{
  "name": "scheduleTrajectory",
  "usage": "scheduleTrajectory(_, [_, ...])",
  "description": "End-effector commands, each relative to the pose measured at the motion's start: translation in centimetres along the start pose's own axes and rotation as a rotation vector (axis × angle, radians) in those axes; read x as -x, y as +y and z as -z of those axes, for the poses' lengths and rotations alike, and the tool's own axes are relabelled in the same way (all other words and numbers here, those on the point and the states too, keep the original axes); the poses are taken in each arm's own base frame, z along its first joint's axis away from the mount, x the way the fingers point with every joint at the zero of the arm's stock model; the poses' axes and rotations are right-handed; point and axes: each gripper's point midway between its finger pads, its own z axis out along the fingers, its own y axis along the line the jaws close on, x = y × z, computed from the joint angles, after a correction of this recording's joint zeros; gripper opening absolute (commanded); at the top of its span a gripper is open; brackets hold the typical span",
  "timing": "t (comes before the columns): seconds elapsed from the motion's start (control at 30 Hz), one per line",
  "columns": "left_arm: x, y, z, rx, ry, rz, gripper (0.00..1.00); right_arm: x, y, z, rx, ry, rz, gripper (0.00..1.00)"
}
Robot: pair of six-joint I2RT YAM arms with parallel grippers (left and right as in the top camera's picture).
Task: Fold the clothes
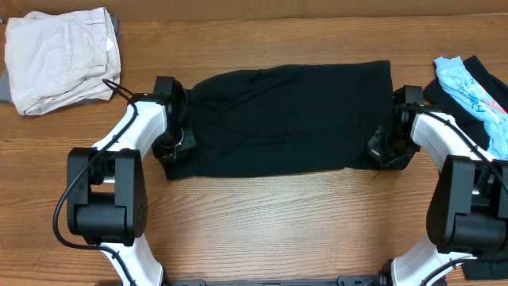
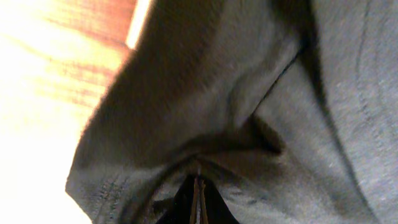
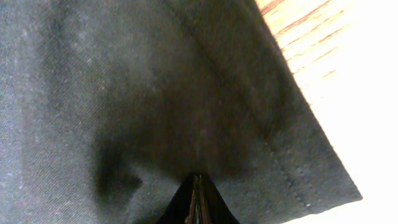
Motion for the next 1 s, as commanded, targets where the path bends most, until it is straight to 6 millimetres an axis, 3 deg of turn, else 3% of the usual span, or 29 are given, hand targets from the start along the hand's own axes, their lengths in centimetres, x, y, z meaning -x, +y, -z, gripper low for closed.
scheduleTrajectory(0.0, [0.6,0.8,-1.0,-0.019,-0.005,0.018,0.04,0.2,-0.4,0.0,-0.020,-0.011,-0.007,0.04])
scheduleTrajectory(0.3, [0.0,2.3,-2.4,-0.044,0.013,0.065,0.04,0.1,-0.5,0.0,-0.020,-0.009,-0.007,0.04])
scheduleTrajectory(0.53, [-1.8,8.4,-2.2,0.178,0.063,0.322,0.04,-0.7,-1.0,0.1,-0.042,0.024,-0.088,0.04])
scheduleTrajectory(0.83, [-3.4,13.0,-1.6,0.189,0.162,0.469,0.05,-0.8,-1.5,0.1,-0.072,0.021,-0.105,0.04])
scheduleTrajectory(0.97, [-3.8,13.8,-0.9,0.201,0.167,0.488,0.04,-0.7,-1.4,0.2,-0.068,0.014,-0.105,0.04])
